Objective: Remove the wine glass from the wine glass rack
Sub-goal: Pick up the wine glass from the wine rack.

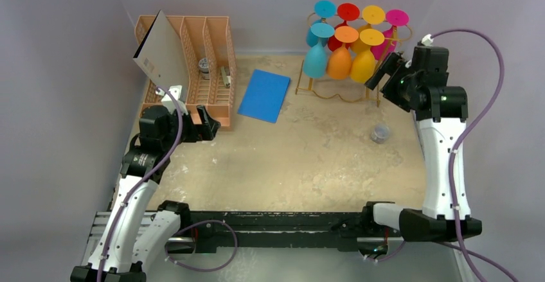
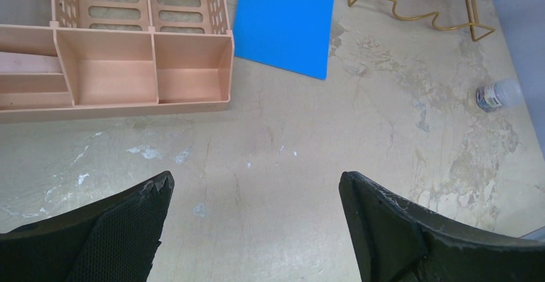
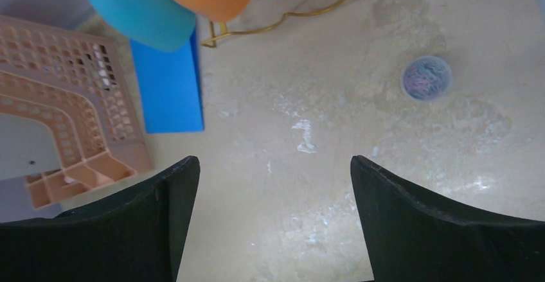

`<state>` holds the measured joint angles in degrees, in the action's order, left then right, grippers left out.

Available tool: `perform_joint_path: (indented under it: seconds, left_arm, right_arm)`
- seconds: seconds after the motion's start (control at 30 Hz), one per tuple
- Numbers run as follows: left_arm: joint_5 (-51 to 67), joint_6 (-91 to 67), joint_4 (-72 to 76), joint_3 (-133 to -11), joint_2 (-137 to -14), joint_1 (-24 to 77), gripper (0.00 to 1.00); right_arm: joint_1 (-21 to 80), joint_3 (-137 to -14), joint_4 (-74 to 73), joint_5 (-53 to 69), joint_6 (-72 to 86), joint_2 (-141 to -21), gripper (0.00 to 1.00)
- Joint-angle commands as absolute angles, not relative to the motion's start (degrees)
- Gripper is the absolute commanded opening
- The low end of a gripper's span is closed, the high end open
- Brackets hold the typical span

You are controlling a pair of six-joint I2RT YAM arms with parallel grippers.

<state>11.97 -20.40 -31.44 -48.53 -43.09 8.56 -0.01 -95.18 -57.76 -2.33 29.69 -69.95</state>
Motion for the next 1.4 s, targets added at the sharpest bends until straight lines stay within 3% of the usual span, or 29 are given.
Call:
perform_joint_path:
  seconds: [0.0,0.37,0.63,0.8,1.37]
  left_arm:
    - [11.69,-19.69,-31.47,-49.59,-42.37,8.0,1.0]
    - [14.38,-19.95,-31.85,-49.22,-43.23,8.0,1.0]
    - [14.34,-20.3,-32.7,-49.09,-42.99,8.0,0.99]
    - [15.61,-20.39,-32.78,-49.21,-43.94,8.0,0.99]
    - [16.21,-20.57,-32.7,-49.15,-45.01,8.0,0.98]
  right_arm:
    - [-4.57,-100.0,-57.44,4.83,35.02,-73.13,0.87]
    - [-12.86,-98.91,-42.02,18.22,46.88,-77.43,0.68]
    - [-12.89,-97.05,-29.36,17.62,55.47,-81.69,0.62]
    - [-12.91,-97.94,-27.68,9.88,55.08,-83.92,0.58]
    - [-12.82,-102.74,-25.98,12.83,53.46,-91.05,0.42]
